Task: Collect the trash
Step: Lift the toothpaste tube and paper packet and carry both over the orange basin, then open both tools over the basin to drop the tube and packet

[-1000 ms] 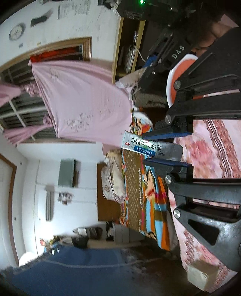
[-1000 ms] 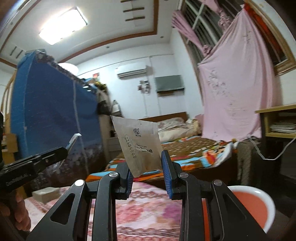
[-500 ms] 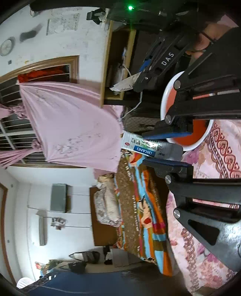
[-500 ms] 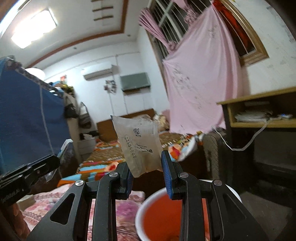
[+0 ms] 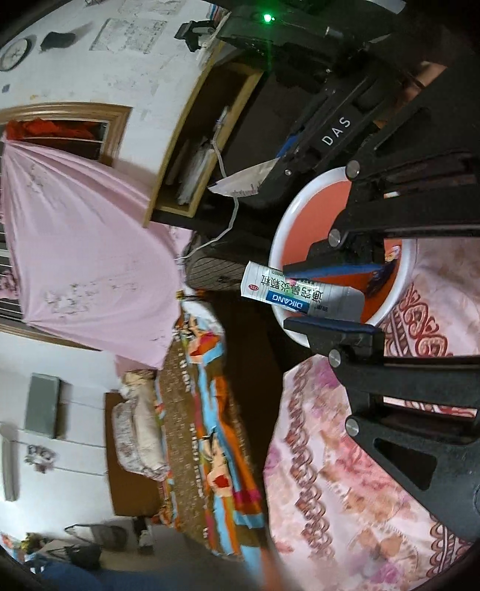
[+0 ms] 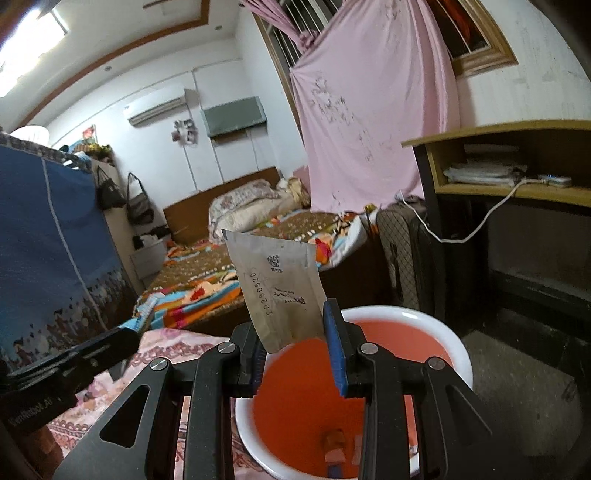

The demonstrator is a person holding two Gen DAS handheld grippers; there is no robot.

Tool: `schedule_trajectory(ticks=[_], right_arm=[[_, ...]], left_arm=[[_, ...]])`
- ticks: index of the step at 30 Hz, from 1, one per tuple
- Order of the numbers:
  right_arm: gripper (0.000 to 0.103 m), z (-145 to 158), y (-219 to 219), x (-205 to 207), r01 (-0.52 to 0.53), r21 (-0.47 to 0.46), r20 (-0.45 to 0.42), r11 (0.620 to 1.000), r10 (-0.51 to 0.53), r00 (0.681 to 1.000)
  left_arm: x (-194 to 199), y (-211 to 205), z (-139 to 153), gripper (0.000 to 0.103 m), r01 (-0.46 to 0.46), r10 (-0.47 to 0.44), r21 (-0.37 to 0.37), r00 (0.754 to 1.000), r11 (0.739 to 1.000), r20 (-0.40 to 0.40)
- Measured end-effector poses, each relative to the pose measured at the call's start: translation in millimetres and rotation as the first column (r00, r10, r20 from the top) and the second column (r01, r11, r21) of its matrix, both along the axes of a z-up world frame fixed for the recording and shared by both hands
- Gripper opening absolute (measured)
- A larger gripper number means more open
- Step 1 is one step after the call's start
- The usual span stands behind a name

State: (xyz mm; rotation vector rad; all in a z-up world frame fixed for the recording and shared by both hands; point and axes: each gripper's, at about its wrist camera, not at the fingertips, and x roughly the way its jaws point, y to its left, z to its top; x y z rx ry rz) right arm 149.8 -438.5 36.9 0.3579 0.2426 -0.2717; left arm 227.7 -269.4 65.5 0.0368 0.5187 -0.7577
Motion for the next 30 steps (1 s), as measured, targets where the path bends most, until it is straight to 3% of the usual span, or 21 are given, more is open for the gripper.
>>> schedule_trajectory(ticks=[2, 6, 15, 20, 30], right_arm=[[0.028, -3, -2, 1, 0.005, 0.016, -0.015, 1.000, -0.004, 1.000], [0.039, -7, -6, -1, 0.020, 0.046, -0.026, 0.999, -0.018, 0.999], [0.047, -12, -17, -1, 0.044, 0.088, -0.047, 0.995, -0.040, 0.998], [0.048, -15, -28, -1, 0.061, 0.110, -0.054, 0.992, -0.055, 0.997], [0.053, -16, -24, 1, 0.060, 0.106, -0.061, 0.993, -0.053, 0.997]], left_arm=[[2, -7, -5, 0.005, -0.001, 0.002, 0.015, 1.000, 1.000, -0.030], [5, -15, -11, 0.005, 0.006, -0.004, 0.027, 0.997, 1.000, -0.073], [12, -26, -18, 0.006, 0.033, -0.028, 0.033, 0.989, 0.999, -0.144], [15, -25, -24, 0.020, 0.023, -0.017, 0.030, 0.984, 0.999, -0.176], [18, 3, -22, 0.036, -0.073, 0.071, -0.006, 0.985, 0.997, -0.155]])
